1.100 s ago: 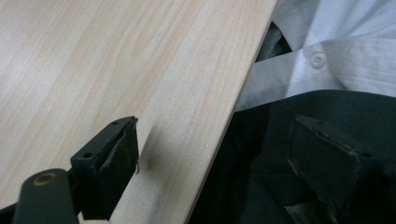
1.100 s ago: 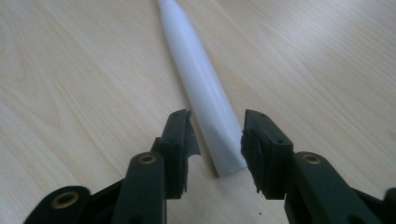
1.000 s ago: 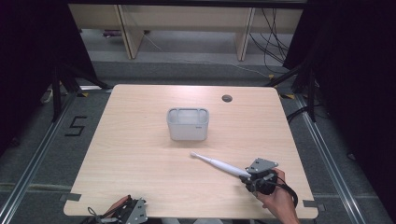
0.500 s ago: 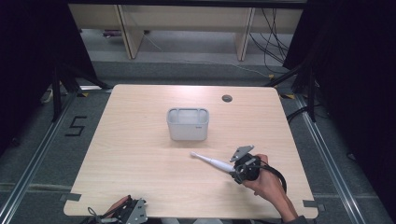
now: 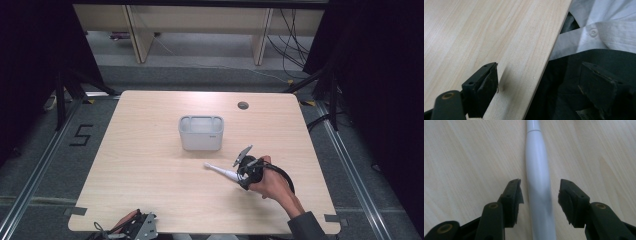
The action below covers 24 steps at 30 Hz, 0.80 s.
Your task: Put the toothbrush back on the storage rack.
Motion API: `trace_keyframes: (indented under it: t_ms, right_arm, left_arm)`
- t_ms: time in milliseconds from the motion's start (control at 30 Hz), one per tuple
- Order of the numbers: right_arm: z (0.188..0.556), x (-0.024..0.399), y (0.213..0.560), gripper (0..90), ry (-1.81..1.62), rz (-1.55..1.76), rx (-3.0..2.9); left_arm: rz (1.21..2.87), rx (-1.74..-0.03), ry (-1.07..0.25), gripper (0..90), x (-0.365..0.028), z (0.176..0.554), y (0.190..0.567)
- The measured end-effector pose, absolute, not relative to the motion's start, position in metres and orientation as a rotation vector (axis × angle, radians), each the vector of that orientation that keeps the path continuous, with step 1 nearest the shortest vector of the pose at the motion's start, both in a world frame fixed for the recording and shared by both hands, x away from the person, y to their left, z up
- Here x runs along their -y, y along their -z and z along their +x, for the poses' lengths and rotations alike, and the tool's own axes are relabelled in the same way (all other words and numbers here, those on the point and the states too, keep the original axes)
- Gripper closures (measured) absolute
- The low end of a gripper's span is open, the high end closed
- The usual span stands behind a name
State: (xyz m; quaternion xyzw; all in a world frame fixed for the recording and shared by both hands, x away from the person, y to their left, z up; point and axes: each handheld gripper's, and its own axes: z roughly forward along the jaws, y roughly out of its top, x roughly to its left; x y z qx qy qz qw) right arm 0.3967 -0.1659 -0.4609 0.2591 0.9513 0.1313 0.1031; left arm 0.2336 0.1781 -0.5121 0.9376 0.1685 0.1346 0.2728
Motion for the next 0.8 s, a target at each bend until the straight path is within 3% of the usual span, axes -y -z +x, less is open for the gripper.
trace_keyframes:
  t_ms: [800]
  right_arm:
    - [0.421, 0.147, 0.474, 65.7, -0.248, 0.692, -2.928]
  left_arm:
    - [2.523, -0.449, -0.360, 15.4, -0.178, 0.234, 0.512]
